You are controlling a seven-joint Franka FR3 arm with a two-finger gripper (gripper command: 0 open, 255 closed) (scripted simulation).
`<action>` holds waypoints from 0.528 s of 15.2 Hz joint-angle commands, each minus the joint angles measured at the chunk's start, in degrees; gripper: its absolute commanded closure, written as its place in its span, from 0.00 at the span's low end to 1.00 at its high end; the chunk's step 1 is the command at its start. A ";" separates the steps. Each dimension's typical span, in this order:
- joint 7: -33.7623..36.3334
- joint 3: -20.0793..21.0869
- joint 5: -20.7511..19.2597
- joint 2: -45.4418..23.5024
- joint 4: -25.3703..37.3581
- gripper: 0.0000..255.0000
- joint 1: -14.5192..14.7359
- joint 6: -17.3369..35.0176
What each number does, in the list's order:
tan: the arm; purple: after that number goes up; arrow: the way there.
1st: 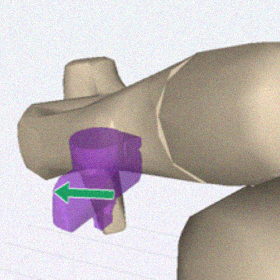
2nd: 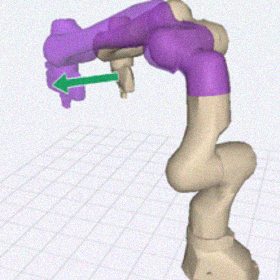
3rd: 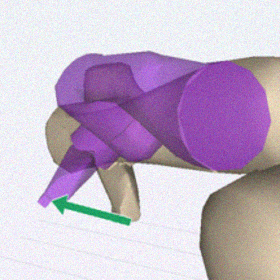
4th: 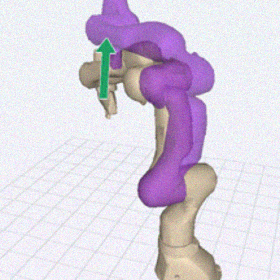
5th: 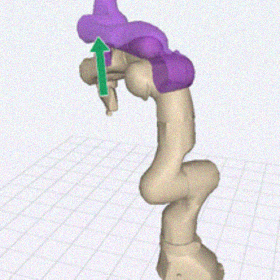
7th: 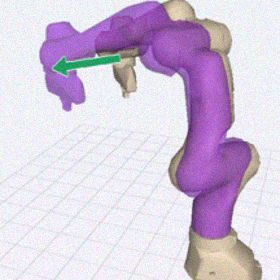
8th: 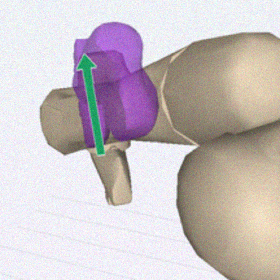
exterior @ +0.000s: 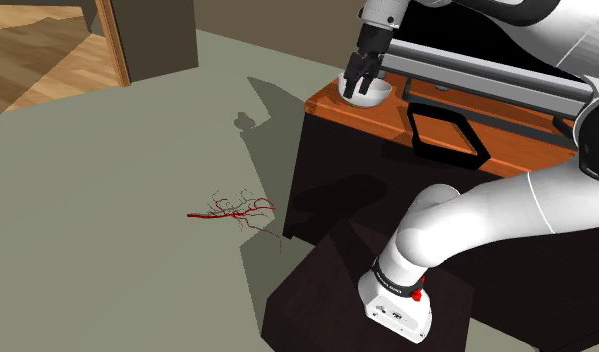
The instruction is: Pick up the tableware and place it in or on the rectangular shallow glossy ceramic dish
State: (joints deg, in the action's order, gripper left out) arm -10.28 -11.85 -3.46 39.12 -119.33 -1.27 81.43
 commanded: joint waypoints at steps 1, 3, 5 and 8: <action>-3.05 -1.89 -1.59 -1.96 2.89 0.00 -0.04 -0.12; -6.03 -3.80 -2.85 -4.30 6.23 0.00 0.06 -0.20; -9.06 -5.74 -3.86 -6.82 9.82 0.00 0.22 -0.31; -13.35 -8.48 -4.79 -10.62 15.24 0.00 0.50 -0.53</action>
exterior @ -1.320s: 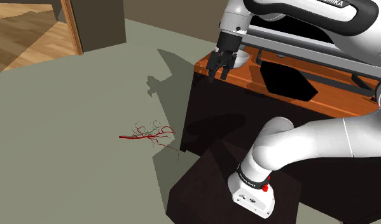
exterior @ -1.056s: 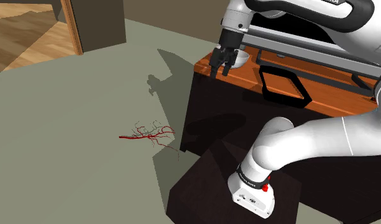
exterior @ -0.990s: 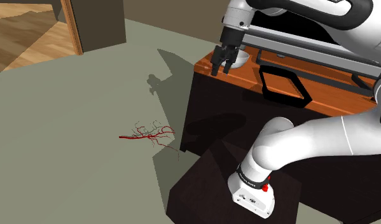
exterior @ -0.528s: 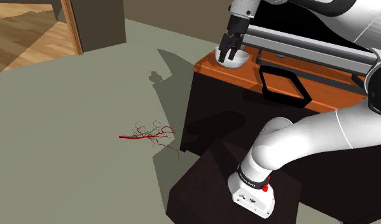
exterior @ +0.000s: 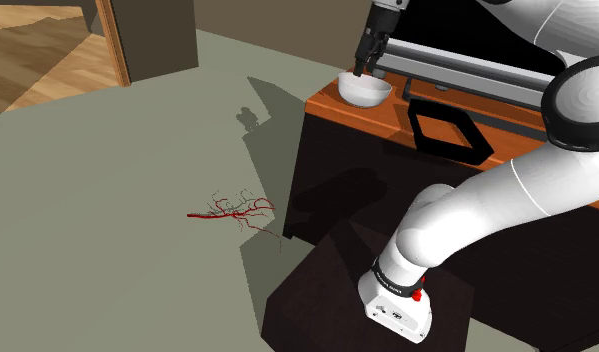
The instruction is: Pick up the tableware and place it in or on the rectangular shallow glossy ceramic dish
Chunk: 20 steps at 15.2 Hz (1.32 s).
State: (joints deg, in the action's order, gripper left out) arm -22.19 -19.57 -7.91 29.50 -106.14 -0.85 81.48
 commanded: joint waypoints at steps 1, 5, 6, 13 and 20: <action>-1.35 -0.75 -0.43 -0.65 0.96 0.00 0.00 0.18; -1.03 -0.79 -0.77 0.60 -3.29 0.00 -0.23 3.20; -0.96 -0.81 -0.86 0.88 -4.31 0.00 -0.29 3.95; -0.85 -0.86 -0.99 1.29 -5.89 0.00 -0.37 5.13; -0.85 -0.86 -0.99 1.29 -5.89 1.00 -0.37 5.12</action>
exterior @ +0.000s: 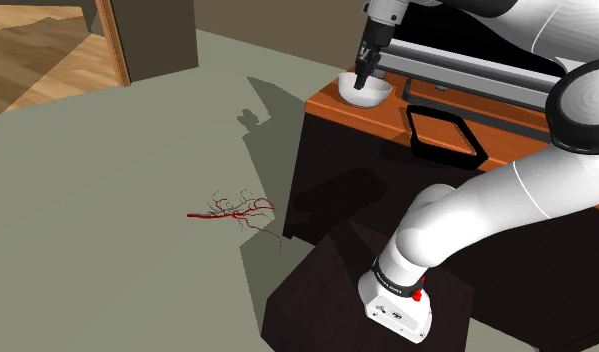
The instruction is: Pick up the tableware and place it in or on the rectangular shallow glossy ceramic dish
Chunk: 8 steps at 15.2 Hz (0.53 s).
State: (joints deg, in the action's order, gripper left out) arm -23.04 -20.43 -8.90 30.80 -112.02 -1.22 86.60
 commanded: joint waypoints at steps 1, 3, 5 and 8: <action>0.00 0.00 0.00 -0.01 -0.01 1.00 0.00 -0.01; 0.00 0.00 0.00 -0.01 0.00 1.00 0.00 -0.01; 0.00 0.00 0.00 -0.01 -0.02 1.00 0.00 0.00; -0.20 0.06 0.30 -0.99 3.15 1.00 0.20 -2.20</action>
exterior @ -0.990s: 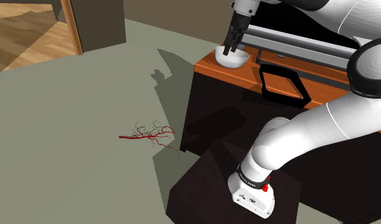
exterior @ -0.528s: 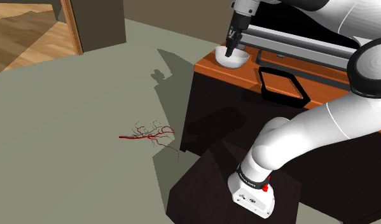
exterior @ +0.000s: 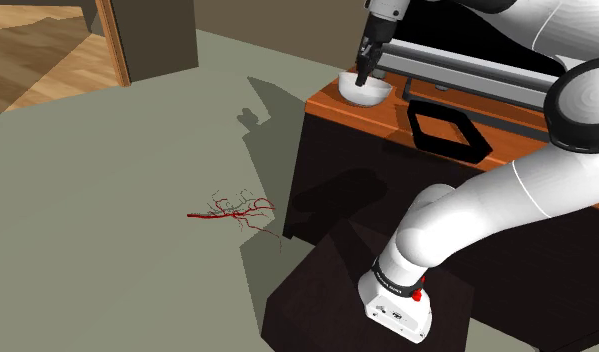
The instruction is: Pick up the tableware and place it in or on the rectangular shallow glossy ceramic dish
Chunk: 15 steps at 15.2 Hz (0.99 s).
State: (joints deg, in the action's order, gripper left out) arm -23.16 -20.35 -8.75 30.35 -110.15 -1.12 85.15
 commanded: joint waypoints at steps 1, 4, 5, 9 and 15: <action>-0.16 0.00 0.25 -0.90 2.37 1.00 0.18 -1.49; -0.40 0.00 0.56 -2.04 5.73 1.00 0.38 -3.74; -0.49 -0.01 0.67 -2.45 6.88 1.00 0.45 -4.49; -0.88 -0.12 1.11 -4.23 11.69 1.00 0.73 -7.56; -1.64 -0.53 1.88 -7.40 19.58 1.00 1.12 -12.37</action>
State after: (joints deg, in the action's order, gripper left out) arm -24.61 -20.75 -6.99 23.54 -91.87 -0.06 73.50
